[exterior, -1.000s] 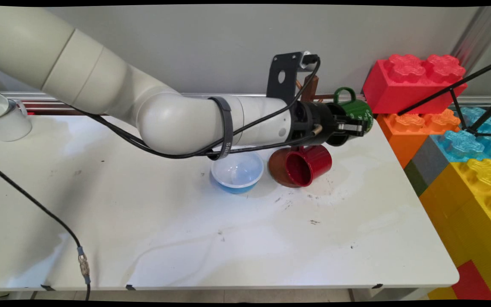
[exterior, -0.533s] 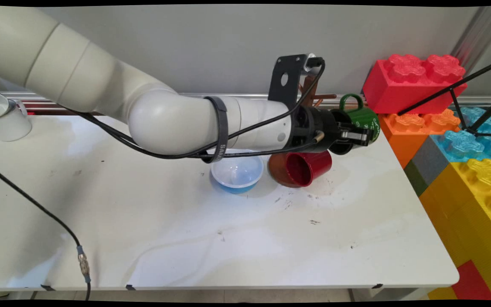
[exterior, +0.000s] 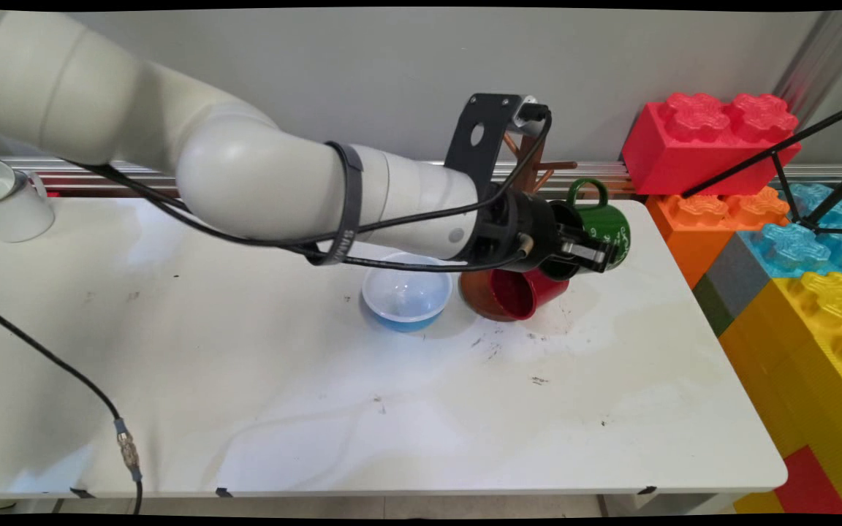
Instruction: Place the picked object on the table
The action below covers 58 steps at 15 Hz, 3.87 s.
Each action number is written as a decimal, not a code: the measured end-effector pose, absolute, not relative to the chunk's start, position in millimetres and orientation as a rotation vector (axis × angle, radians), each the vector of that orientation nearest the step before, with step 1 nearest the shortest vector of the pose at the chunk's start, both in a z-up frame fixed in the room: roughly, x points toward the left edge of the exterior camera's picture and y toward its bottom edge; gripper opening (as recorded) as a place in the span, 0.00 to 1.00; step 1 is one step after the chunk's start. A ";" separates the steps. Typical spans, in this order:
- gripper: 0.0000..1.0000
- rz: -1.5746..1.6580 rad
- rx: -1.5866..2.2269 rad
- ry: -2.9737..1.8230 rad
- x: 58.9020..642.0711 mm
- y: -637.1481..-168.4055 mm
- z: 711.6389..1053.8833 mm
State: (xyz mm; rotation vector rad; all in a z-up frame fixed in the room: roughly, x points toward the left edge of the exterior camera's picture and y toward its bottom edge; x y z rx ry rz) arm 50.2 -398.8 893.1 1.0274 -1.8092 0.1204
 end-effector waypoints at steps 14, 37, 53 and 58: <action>0.00 0.115 0.926 -2.192 71.1 -383.6 943.6; 0.00 0.087 0.890 -2.785 79.8 -381.9 877.6; 0.00 0.039 0.936 -3.003 89.3 -401.3 836.0; 0.00 0.042 0.950 -3.010 80.1 -407.1 827.4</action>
